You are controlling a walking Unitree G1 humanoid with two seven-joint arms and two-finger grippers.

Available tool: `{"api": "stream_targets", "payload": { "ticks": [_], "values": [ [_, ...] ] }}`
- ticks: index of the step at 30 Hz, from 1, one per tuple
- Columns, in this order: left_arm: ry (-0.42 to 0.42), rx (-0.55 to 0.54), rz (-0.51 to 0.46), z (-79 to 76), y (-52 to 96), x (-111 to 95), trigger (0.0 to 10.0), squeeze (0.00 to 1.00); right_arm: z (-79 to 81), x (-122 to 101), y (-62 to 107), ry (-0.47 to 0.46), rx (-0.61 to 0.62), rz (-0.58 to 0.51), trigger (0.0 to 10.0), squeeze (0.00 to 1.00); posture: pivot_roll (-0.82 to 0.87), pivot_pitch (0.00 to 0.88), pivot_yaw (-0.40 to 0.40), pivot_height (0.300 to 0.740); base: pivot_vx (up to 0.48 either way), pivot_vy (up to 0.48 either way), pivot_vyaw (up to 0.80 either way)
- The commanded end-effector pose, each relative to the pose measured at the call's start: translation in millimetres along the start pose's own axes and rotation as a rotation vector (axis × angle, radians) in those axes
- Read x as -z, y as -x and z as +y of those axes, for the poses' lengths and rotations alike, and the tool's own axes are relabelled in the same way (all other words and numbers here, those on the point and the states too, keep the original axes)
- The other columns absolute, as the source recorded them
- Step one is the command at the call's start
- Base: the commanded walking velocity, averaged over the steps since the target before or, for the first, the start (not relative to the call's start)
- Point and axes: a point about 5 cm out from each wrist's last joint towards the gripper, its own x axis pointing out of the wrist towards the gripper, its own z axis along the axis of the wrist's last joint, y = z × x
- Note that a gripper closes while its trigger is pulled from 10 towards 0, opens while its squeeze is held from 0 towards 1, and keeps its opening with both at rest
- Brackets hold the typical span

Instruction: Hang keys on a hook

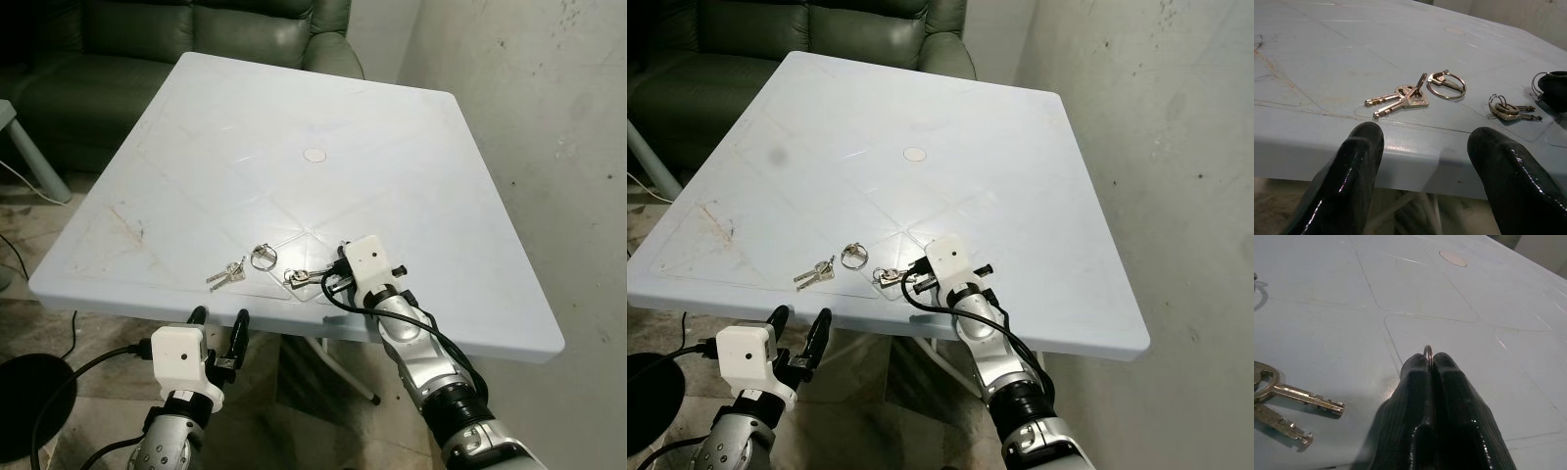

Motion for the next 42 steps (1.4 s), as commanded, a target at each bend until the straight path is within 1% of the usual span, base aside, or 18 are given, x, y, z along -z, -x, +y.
{"api": "stream_targets", "payload": {
  "ticks": [1, 4, 6, 7, 8, 21, 22, 24, 26, 33, 36, 37, 38, 39, 40, 42],
  "values": [
    [0.002, 0.007, -0.006, -4.0, 0.1, -2.8, 10.0, 0.0, -3.5, 2.7, 0.0, -0.005, -0.007, 0.009, 10.0, 0.0, 0.0, 0.112, -0.104, 0.728, 0.0, 0.0, 0.0],
    [0.001, 0.007, -0.005, -4.2, 0.2, -3.0, 10.0, 0.0, -4.2, 3.5, 0.2, -0.007, -0.007, 0.013, 10.0, 0.0, 0.0, 0.113, -0.105, 0.728, 0.0, 0.0, 0.0],
    [0.002, 0.008, -0.005, -4.3, 0.2, -2.8, 10.0, 0.0, -5.5, 4.4, 0.6, -0.033, -0.003, 0.012, 10.0, 0.0, 0.0, 0.115, -0.106, 0.728, 0.0, 0.0, 0.0],
    [0.002, 0.008, -0.005, -4.3, 0.2, -2.8, 10.0, 0.0, -5.5, 4.4, 0.6, -0.033, -0.003, 0.012, 10.0, 0.0, 0.0, 0.115, -0.106, 0.728, 0.0, 0.0, 0.0],
    [0.004, 0.007, -0.005, -4.3, 0.1, -2.7, 10.0, 0.0, -5.6, 4.6, 0.4, -0.013, -0.008, 0.018, 10.0, 0.0, 0.0, 0.116, -0.105, 0.728, 0.0, 0.0, 0.0],
    [0.005, 0.008, -0.004, -4.3, -0.4, -2.7, 10.0, 0.0, -5.9, 6.2, 0.4, -0.031, -0.037, 0.031, 10.0, 0.0, 0.0, 0.116, -0.104, 0.728, 0.0, 0.0, 0.0],
    [0.003, 0.007, -0.004, -3.7, -1.1, -2.7, 10.0, 0.0, -10.0, 3.7, 2.3, -0.035, -0.008, -0.006, 0.0, 0.0, 0.0, 0.11, -0.1, 0.728, 0.0, 0.0, 0.0],
    [0.001, 0.007, -0.005, -3.5, -1.4, -2.6, 10.0, 0.0, -11.3, 2.4, 3.4, -0.045, -0.001, -0.025, 0.0, 0.0, 0.0, 0.109, -0.099, 0.728, 0.0, 0.0, 0.0],
    [0.001, 0.01, -0.007, -3.3, -2.8, -3.0, 10.0, 0.0, -13.9, 1.8, 3.4, -0.029, 0.02, -0.027, 0.0, 0.0, 0.0, 0.107, -0.098, 0.728, 0.0, 0.0, 0.0],
    [0.003, 0.007, -0.017, -0.5, -7.7, -4.9, 10.0, 0.0, -18.3, -2.5, 4.0, -0.074, 0.027, -0.048, 0.0, 0.0, -0.01, 0.086, -0.09, 0.728, 0.0, 0.0, 0.0],
    [0.003, 0.001, -0.029, 2.0, -12.7, -7.7, 10.0, 0.0, -25.4, -8.3, 4.5, -0.107, 0.057, -0.077, 0.0, 0.0, -0.01, 0.078, -0.088, 0.728, 0.0, 0.0, 0.0],
    [0.002, -0.006, -0.041, 4.7, -17.0, -9.8, 10.0, 0.0, -29.7, -11.8, 5.4, -0.125, 0.076, -0.105, 0.0, 0.0, -0.02, 0.054, -0.082, 0.728, 0.0, 0.0, 0.0],
    [0.002, -0.006, -0.041, 4.7, -17.0, -9.8, 10.0, 0.0, -29.7, -11.8, 5.4, -0.125, 0.076, -0.105, 0.0, 0.0, -0.02, 0.054, -0.082, 0.728, 0.0, 0.0, 0.0],
    [0.003, -0.016, -0.055, 7.9, -21.3, -12.7, 10.0, 0.0, -33.5, -14.5, 6.5, -0.138, 0.095, -0.125, 0.0, 0.0, -0.02, 0.047, -0.08, 0.728, 0.0, 0.0, 0.0],
    [-0.005, -0.025, -0.073, 11.4, -27.0, -17.6, 10.0, 0.0, -36.5, -15.6, 7.2, -0.177, 0.1, -0.122, 0.0, 0.0, -0.03, 0.029, -0.073, 0.728, 0.0, 0.0, 0.0],
    [-0.003, -0.027, -0.09, 13.2, -31.1, -22.6, 10.0, 0.0, -37.9, -17.7, 8.2, -0.209, 0.092, -0.132, 0.0, 0.0, -0.03, 0.025, -0.072, 0.728, 0.0, 0.0, 0.0]
  ]
}}
